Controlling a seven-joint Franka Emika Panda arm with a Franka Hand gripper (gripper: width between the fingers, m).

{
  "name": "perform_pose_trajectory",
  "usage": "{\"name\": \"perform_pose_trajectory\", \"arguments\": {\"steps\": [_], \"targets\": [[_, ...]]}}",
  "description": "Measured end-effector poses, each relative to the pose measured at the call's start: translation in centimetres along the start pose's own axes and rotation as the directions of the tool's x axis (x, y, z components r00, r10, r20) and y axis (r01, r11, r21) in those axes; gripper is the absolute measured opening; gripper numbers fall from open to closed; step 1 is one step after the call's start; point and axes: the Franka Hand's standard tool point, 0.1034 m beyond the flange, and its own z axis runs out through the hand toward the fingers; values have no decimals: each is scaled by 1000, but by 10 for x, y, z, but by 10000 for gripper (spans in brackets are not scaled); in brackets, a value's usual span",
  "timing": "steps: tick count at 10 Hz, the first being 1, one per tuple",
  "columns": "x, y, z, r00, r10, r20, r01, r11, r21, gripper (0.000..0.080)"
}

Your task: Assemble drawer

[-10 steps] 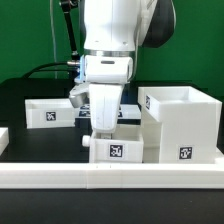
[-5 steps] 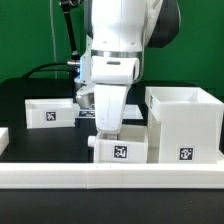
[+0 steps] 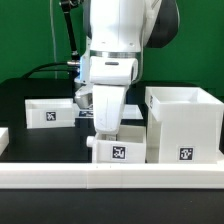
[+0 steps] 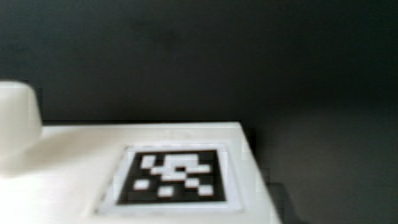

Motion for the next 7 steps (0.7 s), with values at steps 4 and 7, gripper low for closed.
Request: {"name": "perform_pose_trajectory", "arguments": {"steps": [4,7], "targets": [[-2,0,0,1000,1,16,-2,999,41,42],[1,-1,0,1000,-8,16,7,999,43,42]]}}
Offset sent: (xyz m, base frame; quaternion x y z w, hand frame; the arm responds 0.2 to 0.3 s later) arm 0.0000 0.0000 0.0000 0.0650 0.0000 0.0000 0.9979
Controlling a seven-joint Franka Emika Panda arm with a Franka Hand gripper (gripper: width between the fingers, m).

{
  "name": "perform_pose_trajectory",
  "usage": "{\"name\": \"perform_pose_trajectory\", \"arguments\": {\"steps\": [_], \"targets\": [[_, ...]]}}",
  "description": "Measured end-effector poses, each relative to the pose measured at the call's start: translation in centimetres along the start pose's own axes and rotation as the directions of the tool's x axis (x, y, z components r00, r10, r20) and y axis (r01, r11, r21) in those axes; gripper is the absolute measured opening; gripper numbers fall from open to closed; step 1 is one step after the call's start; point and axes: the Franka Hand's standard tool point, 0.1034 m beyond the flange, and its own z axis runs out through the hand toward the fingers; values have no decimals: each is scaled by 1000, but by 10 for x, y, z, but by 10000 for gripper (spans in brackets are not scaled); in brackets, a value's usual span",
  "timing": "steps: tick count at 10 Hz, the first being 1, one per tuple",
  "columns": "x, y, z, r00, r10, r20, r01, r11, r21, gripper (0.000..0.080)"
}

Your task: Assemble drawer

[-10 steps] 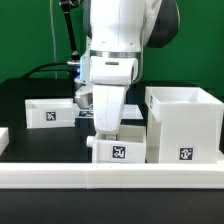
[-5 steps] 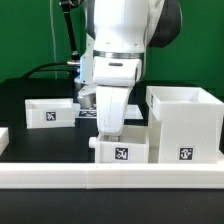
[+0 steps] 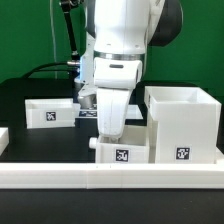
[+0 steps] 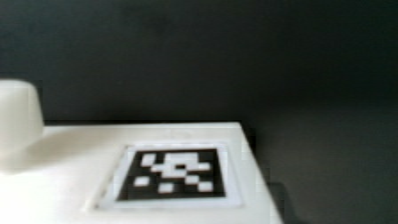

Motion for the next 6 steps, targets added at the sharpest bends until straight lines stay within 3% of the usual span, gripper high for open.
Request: {"name": "perform_pose_trajectory", "arguments": {"steps": [2,6], "targets": [[9,1,0,1000,-24,-1,24,1000,-1,42],[8,1,0,1000,-24,0,24,1000,-1,42]]}}
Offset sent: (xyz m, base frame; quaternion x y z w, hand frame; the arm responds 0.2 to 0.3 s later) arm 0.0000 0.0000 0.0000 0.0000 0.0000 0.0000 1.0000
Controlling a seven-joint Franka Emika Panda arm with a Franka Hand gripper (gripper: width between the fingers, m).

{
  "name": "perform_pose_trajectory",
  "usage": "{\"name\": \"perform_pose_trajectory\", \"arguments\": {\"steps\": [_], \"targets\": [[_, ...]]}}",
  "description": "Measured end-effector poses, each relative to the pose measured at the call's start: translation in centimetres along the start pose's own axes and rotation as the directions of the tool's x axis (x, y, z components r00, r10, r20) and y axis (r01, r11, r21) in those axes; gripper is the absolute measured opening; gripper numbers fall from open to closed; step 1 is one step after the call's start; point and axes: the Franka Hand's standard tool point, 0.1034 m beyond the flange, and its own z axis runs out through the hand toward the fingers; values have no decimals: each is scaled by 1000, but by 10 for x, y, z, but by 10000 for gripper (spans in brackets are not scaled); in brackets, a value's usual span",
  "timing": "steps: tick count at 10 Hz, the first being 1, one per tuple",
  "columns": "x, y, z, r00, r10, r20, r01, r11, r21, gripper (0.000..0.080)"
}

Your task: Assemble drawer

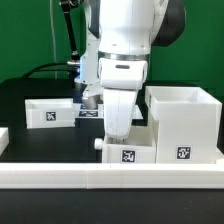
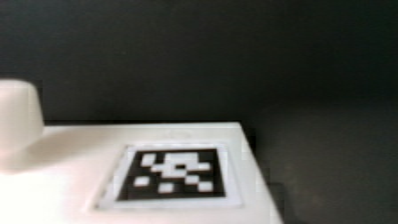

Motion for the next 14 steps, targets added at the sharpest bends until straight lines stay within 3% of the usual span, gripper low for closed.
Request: {"name": "perform_pose_trajectory", "arguments": {"steps": [3,5,14], "targets": [[2,1,-1,1000,-12,3,12,1000,-5,42],[1,3,0,1000,-4,-5,4,999,-37,42],[2,1,0,1000,-9,10,9,999,-33,42]]}}
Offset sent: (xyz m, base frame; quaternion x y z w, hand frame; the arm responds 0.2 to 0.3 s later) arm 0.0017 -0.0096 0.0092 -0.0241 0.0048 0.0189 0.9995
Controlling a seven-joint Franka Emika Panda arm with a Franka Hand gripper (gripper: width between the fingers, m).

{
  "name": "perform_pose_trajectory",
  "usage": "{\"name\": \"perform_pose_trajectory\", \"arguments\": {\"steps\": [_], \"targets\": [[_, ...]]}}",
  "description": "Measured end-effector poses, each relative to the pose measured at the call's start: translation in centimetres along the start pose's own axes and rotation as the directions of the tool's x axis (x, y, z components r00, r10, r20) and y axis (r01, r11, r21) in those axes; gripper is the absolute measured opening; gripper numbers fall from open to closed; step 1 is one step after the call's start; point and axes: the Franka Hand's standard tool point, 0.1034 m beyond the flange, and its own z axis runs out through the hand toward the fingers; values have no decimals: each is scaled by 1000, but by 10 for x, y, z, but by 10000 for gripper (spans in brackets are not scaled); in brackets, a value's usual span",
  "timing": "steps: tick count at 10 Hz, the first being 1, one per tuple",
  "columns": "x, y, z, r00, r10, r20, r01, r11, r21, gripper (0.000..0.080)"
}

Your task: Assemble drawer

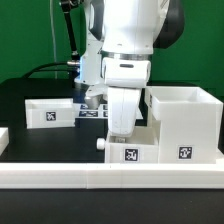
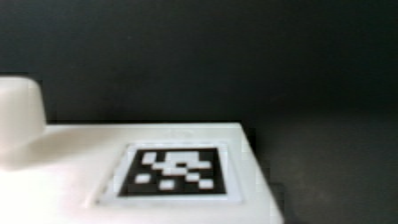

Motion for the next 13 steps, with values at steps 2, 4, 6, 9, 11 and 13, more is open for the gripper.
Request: {"name": "perform_pose_trajectory", "arguments": {"steps": [2,4,6,9,11,13], "targets": [[0,0,0,1000,0,0,0,1000,0,42],[0,0,0,999,-31,8,31,1000,-1,42],[-2,-1,0,999,-32,13,32,999,2,42],[-3,0,0,1000,-29,12,29,1000,3,42],[-3,0,0,999,-40,13,40,999,2,42],[-7,2,0,995,-95,29,95,995,-1,42]]}}
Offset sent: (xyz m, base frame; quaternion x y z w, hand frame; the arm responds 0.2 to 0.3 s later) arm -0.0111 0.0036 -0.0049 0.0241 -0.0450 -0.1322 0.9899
